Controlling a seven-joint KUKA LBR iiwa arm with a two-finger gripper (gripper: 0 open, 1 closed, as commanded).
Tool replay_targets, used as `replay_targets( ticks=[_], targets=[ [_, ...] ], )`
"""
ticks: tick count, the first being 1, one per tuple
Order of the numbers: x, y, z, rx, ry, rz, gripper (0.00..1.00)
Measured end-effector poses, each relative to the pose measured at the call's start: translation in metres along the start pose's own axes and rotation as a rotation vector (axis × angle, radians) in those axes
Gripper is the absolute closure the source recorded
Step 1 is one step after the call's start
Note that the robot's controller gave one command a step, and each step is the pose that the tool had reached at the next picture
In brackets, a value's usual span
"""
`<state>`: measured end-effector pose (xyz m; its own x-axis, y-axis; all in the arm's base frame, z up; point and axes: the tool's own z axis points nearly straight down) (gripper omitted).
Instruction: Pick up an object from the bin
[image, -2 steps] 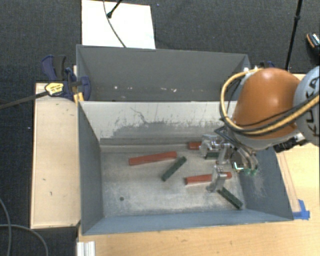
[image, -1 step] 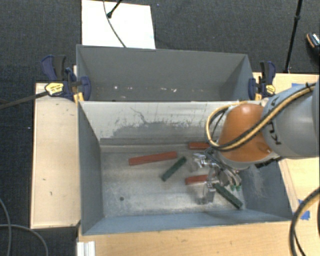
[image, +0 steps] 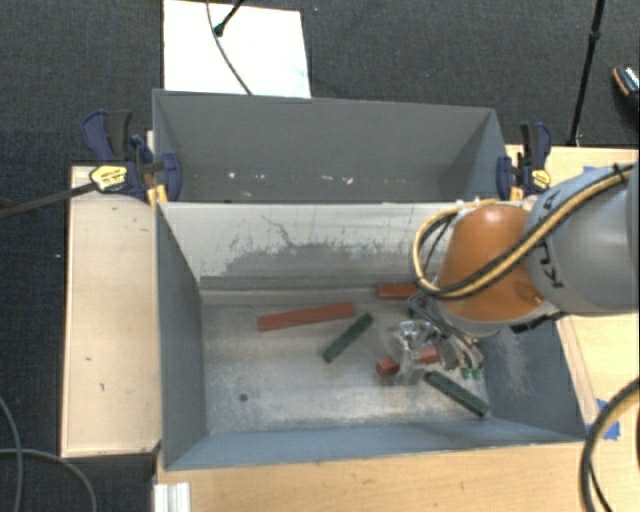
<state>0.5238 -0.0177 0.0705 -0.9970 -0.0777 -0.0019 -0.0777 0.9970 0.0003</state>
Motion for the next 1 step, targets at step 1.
replay_targets(
  ticks=[1],
  targets=[
    [0.0240, 0.0227, -0.1554, 0.000, -0.008, 0.026, 1.00]
  ],
)
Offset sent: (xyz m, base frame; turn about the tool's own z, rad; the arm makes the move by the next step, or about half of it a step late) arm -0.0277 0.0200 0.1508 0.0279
